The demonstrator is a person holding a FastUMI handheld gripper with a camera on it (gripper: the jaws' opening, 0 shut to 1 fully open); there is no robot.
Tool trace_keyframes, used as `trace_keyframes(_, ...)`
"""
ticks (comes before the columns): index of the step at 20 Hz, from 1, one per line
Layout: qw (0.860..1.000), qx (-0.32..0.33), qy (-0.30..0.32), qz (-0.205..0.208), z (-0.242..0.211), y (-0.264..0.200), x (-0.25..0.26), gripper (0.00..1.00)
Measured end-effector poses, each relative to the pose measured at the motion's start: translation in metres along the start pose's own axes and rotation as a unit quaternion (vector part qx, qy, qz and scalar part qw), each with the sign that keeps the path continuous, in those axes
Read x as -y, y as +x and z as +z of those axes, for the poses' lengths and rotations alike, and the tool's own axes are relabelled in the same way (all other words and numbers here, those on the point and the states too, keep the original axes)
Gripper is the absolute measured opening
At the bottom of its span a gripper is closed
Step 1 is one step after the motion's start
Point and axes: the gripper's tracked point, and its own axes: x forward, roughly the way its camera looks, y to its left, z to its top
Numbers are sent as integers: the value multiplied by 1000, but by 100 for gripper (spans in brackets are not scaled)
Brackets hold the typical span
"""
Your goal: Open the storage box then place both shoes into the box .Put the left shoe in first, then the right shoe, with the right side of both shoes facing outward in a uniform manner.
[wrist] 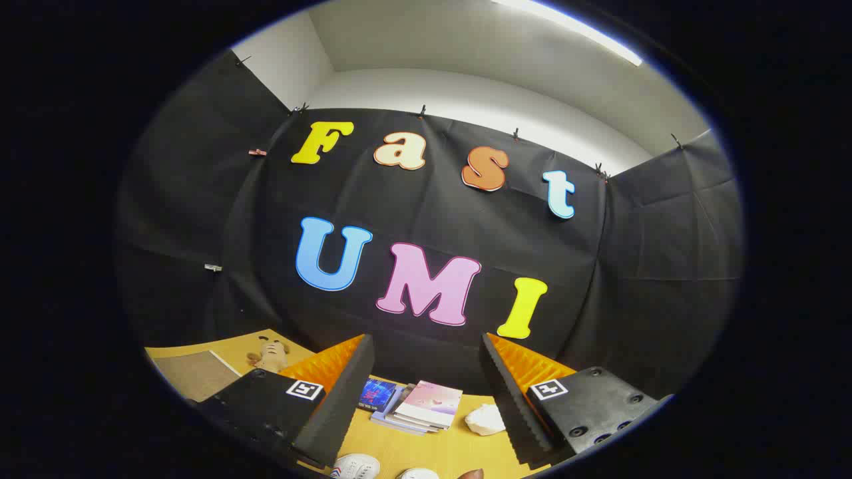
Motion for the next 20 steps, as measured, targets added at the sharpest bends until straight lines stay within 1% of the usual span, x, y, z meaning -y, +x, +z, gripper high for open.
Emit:
trace_keyframes(7,1000,0,1,8,-2,4,2,96)
trace_keyframes(17,1000,-9,1,6,-9,-9,-3,96)
trace_keyframes(20,1000,-13,6,14,-13,-11,-9,96)
